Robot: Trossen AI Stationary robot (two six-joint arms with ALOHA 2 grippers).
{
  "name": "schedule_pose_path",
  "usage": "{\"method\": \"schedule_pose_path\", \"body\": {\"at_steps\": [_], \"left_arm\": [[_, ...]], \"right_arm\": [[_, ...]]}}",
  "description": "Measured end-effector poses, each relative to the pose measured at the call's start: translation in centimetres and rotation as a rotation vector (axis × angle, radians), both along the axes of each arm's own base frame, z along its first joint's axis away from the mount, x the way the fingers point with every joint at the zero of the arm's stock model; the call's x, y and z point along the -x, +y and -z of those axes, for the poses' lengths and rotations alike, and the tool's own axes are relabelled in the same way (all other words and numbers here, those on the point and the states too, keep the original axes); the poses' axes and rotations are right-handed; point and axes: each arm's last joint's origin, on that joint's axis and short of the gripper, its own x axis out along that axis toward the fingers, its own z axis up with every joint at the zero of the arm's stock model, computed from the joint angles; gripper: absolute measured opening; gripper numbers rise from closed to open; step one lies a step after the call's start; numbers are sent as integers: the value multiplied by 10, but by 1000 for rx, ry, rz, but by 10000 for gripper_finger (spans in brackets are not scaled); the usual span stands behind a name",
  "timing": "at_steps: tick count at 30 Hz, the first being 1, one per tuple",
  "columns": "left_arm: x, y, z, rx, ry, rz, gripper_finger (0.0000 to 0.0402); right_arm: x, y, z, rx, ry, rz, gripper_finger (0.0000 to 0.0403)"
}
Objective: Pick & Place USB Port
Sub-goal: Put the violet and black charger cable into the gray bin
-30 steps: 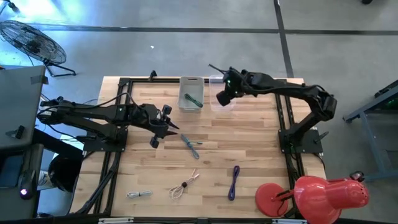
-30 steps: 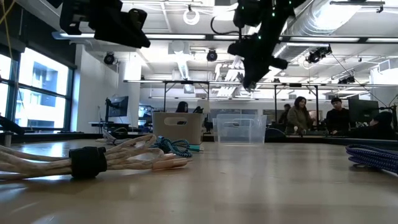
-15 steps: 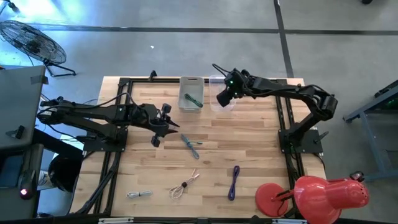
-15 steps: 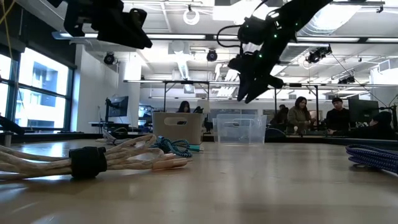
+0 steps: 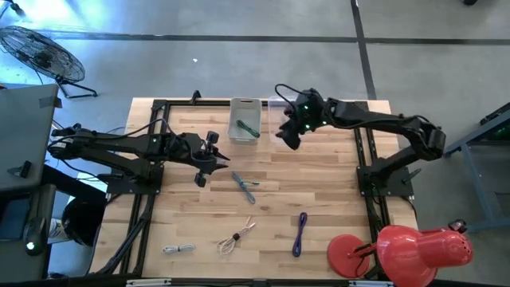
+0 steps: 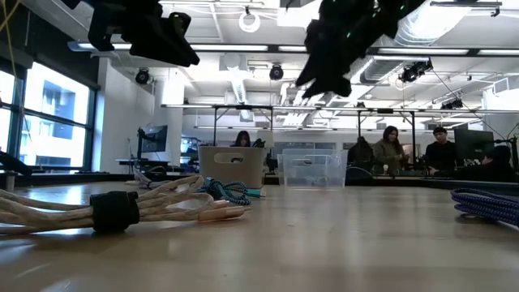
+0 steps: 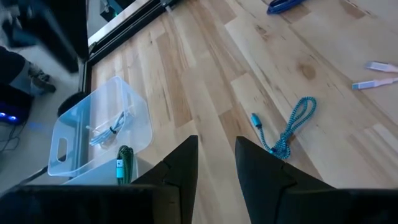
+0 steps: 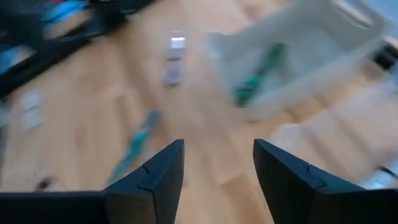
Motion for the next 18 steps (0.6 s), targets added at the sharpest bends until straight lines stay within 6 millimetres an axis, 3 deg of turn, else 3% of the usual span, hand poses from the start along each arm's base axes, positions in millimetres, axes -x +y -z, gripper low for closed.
{"method": "schedule_pose_path", "body": {"at_steps": [7, 12, 18], "left_arm": [[0, 0, 0, 0, 7, -1, 103], [3, 0, 4, 0, 54, -1, 103], [4, 0, 6, 9, 79, -4, 103]], "right_arm": [[12, 65, -21, 117, -3, -377, 184], [16, 110, -19, 276, 50, -645, 183], [10, 153, -7, 490, 137, -738, 183]]}}
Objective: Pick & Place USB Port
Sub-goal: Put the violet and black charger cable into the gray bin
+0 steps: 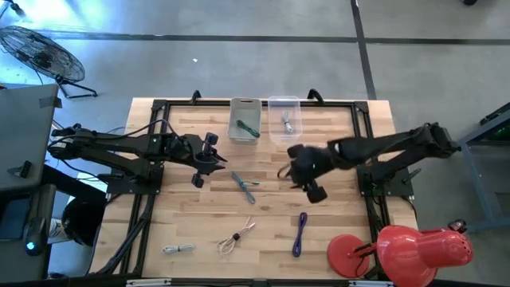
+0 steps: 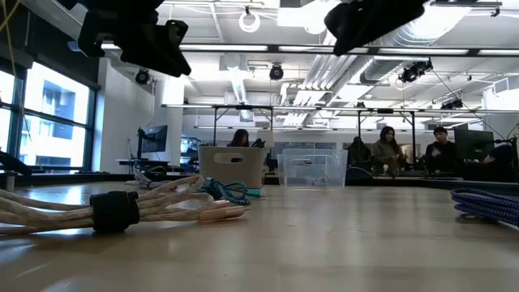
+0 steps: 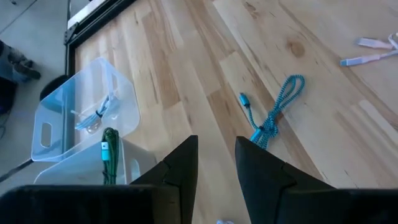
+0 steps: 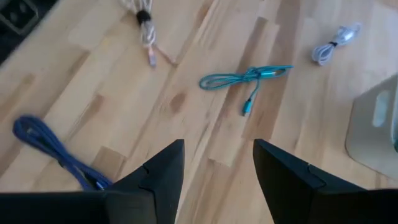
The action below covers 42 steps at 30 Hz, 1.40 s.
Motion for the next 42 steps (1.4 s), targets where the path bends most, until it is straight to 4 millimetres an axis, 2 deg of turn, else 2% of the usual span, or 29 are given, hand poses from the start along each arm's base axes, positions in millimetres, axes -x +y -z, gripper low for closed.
{"method": "schedule_pose_path", "body": {"at_steps": [9, 20, 28, 33, 42], "left_arm": [[-1, 0, -2, 16, -21, -13, 103], [-1, 2, -3, 12, -38, -114, 103], [-3, 3, -5, 49, -71, -145, 103], [-4, 3, -6, 55, -91, -143, 103], [-4, 2, -6, 57, -89, -140, 103]], "right_arm": [[-1, 47, 22, 32, 107, -114, 183], [19, 82, 28, 39, 201, -217, 163], [26, 97, 27, 40, 200, -270, 150], [22, 98, 29, 18, 190, -242, 149], [7, 107, 64, 58, 317, -240, 149]]}}
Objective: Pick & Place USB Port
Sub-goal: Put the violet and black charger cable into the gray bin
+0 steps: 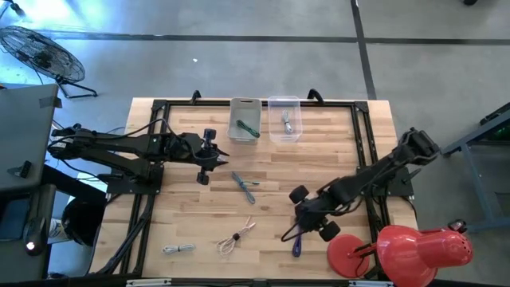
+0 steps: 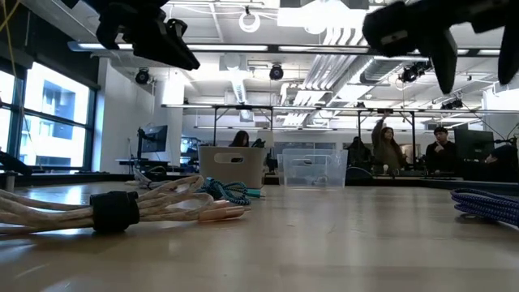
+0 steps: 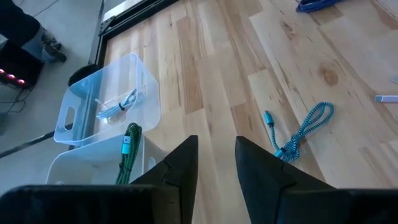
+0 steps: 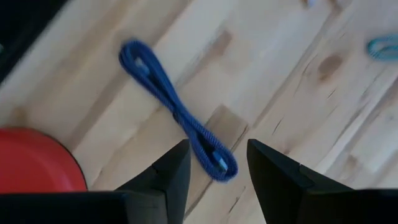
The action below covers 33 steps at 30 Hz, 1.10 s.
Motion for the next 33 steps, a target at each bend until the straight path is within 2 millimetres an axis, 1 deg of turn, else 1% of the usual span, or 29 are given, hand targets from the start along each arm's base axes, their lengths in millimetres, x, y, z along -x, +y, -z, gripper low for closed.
{"method": "schedule_pose_path", "body": {"at_steps": [6, 13, 23, 28, 33], "left_arm": [[0, 0, 0, 1, 1, 2, 103], [-2, 0, 3, 1, 17, 2, 103], [-18, 0, 20, 21, 84, -9, 103], [-23, 0, 20, 23, 46, -6, 103], [-25, 0, 18, 23, 30, -5, 103]], "right_arm": [[-2, 1, 20, 54, 107, 5, 149], [-5, 7, 38, 43, 186, 2, 149], [-5, 20, 60, 90, 234, -61, 149], [-5, 26, 63, 130, 203, -100, 149], [-4, 29, 63, 175, 158, -135, 149]]}}
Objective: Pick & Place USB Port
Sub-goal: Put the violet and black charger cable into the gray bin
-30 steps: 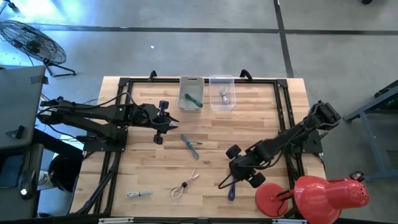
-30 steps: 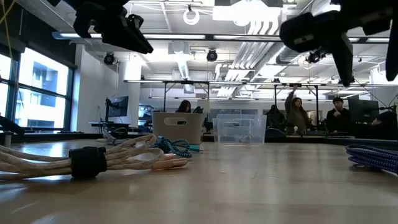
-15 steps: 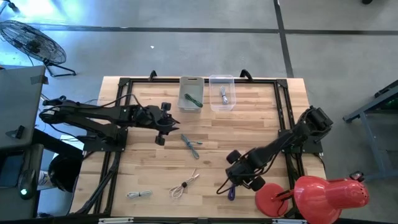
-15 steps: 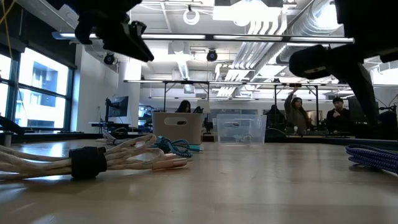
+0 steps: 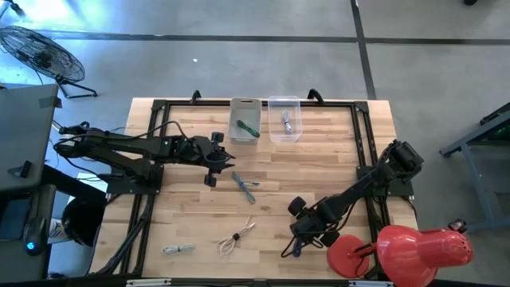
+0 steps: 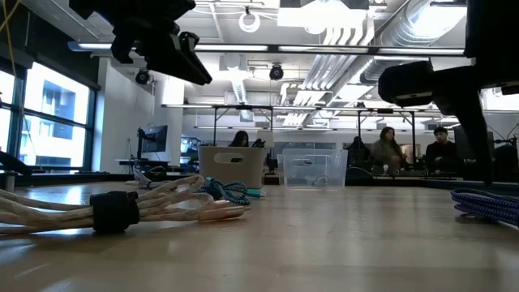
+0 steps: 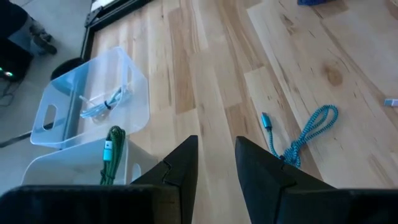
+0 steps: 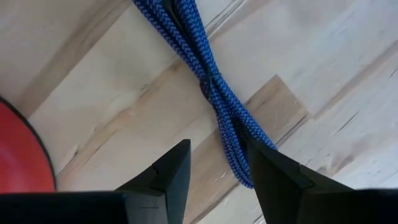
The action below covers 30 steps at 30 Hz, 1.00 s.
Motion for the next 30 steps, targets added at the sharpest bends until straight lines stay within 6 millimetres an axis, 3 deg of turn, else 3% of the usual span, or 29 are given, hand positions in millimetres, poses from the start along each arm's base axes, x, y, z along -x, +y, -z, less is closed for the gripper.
{"method": "schedule_pose_path", "body": {"at_steps": [18, 30], "left_arm": [[0, 0, 0, 0, 2, 1, 103], [0, 0, 0, 1, 3, 1, 103]], "right_arm": [[-5, 2, -1, 8, -64, -113, 149], [-10, 6, 13, -23, -48, -151, 149]]}}
